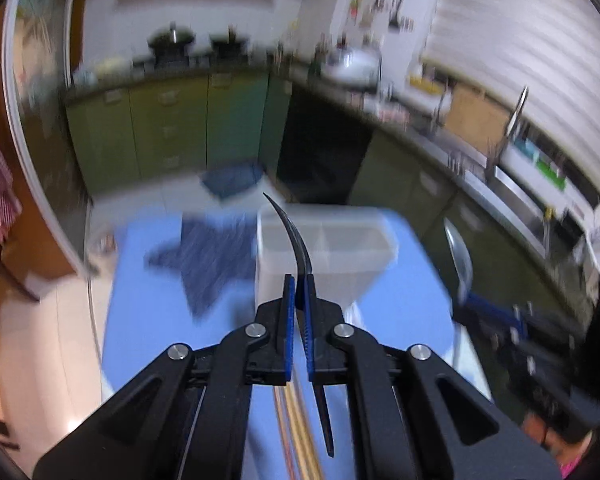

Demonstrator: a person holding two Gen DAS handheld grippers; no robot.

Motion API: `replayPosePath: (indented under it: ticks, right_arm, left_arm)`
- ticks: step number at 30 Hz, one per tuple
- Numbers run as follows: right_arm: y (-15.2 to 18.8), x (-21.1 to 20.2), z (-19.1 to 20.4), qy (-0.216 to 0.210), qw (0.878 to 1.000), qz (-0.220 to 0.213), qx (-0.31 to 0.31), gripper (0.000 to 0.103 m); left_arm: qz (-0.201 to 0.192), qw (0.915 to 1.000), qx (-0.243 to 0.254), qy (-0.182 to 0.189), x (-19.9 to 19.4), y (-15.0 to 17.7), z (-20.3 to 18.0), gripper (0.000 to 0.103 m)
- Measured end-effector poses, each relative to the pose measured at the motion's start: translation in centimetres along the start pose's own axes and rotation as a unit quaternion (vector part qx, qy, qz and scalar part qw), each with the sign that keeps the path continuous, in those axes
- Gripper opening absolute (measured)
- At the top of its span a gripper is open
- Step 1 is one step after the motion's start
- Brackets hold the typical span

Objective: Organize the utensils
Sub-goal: 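Lower the fork into the white caddy and open the left gripper while the right gripper carries the spoon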

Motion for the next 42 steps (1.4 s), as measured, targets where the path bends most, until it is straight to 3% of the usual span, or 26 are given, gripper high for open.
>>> replayPosePath:
  ticks: [4,7,16,26,30,36,42]
  right_arm:
    - [-1.5,-2.3,-0.7,-0.007,1.000,-0.027,0.011,0.009]
    - [-1.9,-3.8,-1.5,-0.002,0.999,-0.037,0.013,0.009]
    - [-2.2,-3.5,-3.4,0.005,0.999,-0.047,0.024,0.009]
    - [-5.1,-0.5,-4.6,0.008,0.997,-0.065,0.042,0.009]
    - [-7.3,1.3,-4.9,0.013,0.996,-0.080,0.047,0.009]
    - [-12.2,4.2,-5.5,0.017,0.989,-0.134,0.067,0.009]
    - [-15.1,8.3,-6.0,0.068,0.981,-0.180,0.038,0.009]
  left_arm:
    - [-0.083,0.9965,0.003,-0.008,1.1,-5.2,-0.9,0.005]
    - [-0.121,0.9921,0.014,-0.031,3.2,-7.4,-1.3,0.005]
    - [-0.177,0.9778,0.062,-0.092,9.2,-7.4,-2.1,0.005]
    - [-0.137,0.9834,0.080,-0.087,10.2,-3.1,-0.9,0.007]
    - [-0.134,0.9849,0.078,-0.077,9.0,-1.5,-0.2,0.017]
    - [-0.129,0.9868,0.071,-0.067,6.6,0.2,0.7,0.022]
    - [-0.129,0.9862,0.075,-0.072,4.5,1.6,1.2,0.027]
Point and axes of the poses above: each gripper's, at about its wrist camera, not at the fingertips, and x roughly the way its jaws point, z to its left, y to its underside, the point moved 5 cm from there along x, roughly the way its jaws point, and after that the axes turned 2 degrees about z, right-handed, at the moved point
